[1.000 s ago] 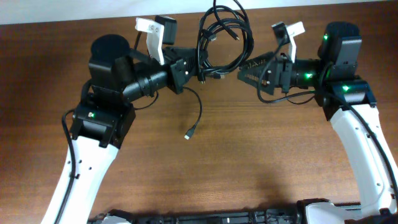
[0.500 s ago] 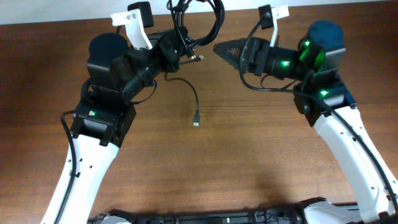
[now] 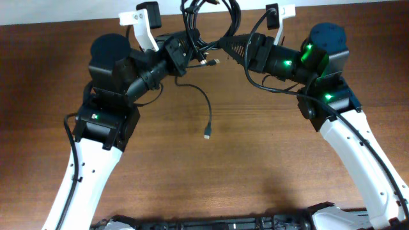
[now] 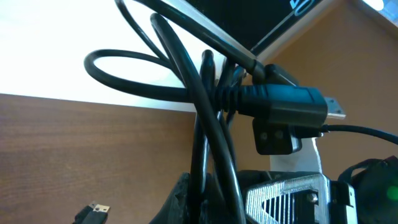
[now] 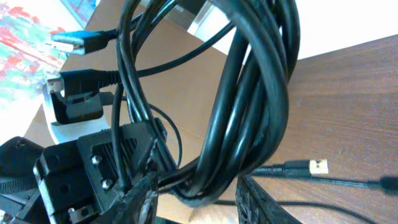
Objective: Untangle cables
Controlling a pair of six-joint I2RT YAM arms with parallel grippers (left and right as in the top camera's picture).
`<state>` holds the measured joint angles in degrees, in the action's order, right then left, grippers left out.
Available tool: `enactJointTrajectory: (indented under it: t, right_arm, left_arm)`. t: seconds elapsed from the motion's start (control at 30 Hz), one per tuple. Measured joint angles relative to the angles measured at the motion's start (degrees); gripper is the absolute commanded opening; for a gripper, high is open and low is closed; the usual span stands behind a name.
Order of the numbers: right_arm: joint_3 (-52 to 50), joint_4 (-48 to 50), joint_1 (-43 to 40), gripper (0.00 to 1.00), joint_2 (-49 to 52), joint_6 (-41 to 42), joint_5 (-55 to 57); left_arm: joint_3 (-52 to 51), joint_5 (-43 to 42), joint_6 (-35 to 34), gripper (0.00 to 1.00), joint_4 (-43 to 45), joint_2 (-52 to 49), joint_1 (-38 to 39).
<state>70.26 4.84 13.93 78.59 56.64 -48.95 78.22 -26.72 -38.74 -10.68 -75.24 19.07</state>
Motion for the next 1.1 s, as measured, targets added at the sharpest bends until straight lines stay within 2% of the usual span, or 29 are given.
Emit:
enactJointTrajectory:
  t: [0.1, 0.33, 0.73, 0.87, 1.1]
  right_arm:
    - [0.0, 0.0, 0.0, 0.34, 0.0, 0.0, 0.37]
    - [0.0, 0.0, 0.0, 0.19, 0.0, 0.37, 1.77]
    - [0.0, -0.02, 0.0, 0.23, 0.0, 0.22, 3.85]
    - [0.0, 0.0, -0.2, 0.04, 0.0, 0.13, 4.42]
    - [0.02, 0.42, -0.28, 0.04, 0.0, 0.63, 5.03]
  left_arm:
    - [0.0, -0.72, -0.2, 0.0, 0.0, 0.0, -0.02]
    - [0.0, -1.81, -0.55, 0.0, 0.17, 0.0, -0.2]
    - [0.0, -4.61, -1.4, 0.0, 0.31, 0.0, 0.07]
    - [0.0, -4.59, -1.4, 0.0, 0.44, 0.0, 1.27]
    - [0.0, -4.61, -1.4, 0.0, 0.2, -0.04, 1.77]
